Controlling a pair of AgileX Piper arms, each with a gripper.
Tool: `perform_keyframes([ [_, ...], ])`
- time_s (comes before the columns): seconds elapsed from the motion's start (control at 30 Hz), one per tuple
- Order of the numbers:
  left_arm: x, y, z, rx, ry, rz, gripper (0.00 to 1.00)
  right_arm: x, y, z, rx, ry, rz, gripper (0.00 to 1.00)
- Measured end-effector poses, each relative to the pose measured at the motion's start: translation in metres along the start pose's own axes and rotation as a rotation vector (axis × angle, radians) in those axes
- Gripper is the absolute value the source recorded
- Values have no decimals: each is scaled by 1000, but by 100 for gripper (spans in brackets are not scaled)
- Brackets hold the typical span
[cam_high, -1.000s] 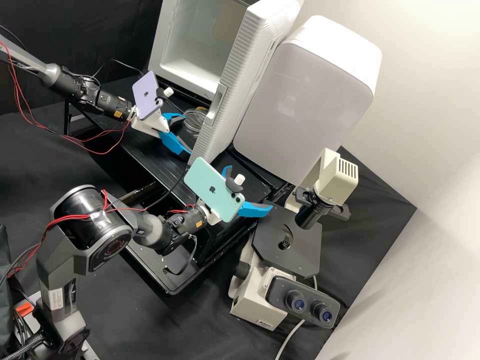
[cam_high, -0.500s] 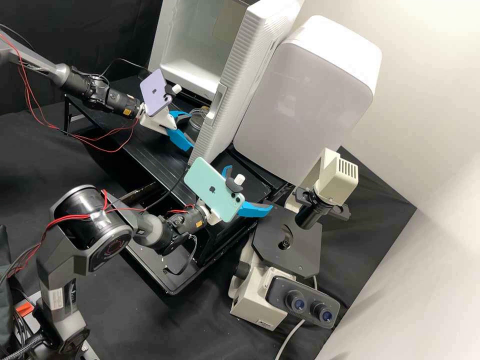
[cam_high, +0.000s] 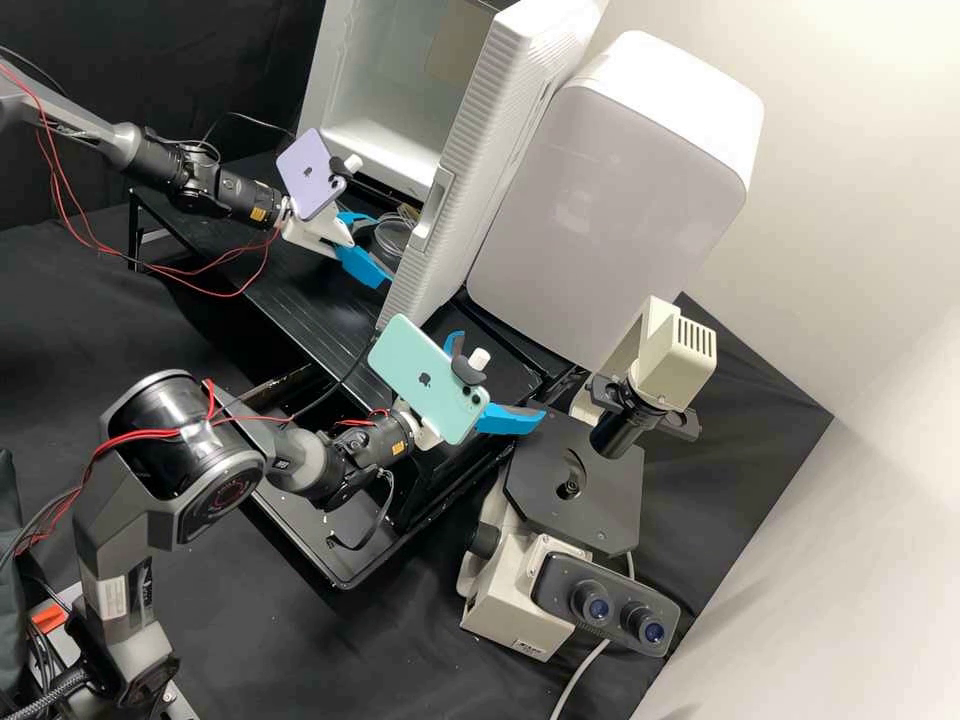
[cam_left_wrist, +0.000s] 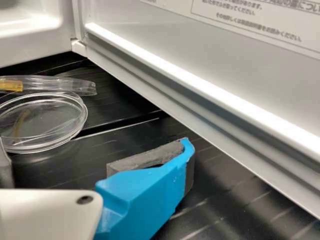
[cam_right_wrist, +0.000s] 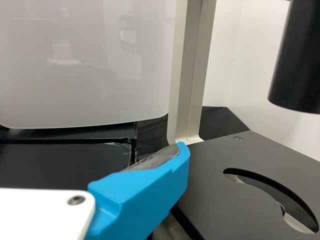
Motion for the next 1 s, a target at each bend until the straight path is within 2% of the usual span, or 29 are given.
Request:
perform_keyframes([
  [0.3, 0, 0, -1, -3, 3, 0, 100, 0, 0, 0, 0, 0, 0, 100],
  [1.0, 1, 1, -2, 29, 16, -6, 100, 0, 0, 0, 0, 0, 0, 100],
])
